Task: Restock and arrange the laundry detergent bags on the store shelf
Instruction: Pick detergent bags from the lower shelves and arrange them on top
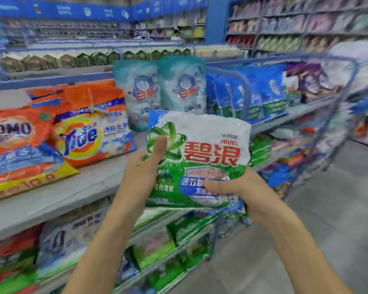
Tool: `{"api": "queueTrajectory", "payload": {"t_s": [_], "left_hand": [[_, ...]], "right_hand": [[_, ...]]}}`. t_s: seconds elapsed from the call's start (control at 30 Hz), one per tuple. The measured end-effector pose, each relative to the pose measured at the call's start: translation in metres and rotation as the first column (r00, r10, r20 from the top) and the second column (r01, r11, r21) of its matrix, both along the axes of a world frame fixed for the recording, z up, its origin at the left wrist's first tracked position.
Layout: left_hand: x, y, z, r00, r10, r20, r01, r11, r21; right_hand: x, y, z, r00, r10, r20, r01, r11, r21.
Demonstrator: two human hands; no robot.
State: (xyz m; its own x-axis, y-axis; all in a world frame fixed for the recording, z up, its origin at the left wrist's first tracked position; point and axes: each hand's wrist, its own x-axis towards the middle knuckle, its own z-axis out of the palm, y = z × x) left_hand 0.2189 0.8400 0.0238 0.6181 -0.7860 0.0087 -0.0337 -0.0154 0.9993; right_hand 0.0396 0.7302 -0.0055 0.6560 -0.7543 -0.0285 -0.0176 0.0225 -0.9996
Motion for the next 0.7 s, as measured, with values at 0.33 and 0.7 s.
{"api": "queueTrajectory", "payload": {"t_s": [0.33,0.7], "left_hand": [[-0.137,-0.157,-0.004,0.699,-0.706,-0.114,0.715,0.696,0.073],[-0.272,-0.382,-0.011,0.693,-0.686,-0.220,0.712,0.699,0.067]], "right_hand": [[-0.172,-0.099,-0.011,0.903,-0.419,0.096,0.388,0.891,0.237],[-0.302,-0.280,-0.002,0.795,-0.596,0.114,0.570,0.798,0.196]]}}
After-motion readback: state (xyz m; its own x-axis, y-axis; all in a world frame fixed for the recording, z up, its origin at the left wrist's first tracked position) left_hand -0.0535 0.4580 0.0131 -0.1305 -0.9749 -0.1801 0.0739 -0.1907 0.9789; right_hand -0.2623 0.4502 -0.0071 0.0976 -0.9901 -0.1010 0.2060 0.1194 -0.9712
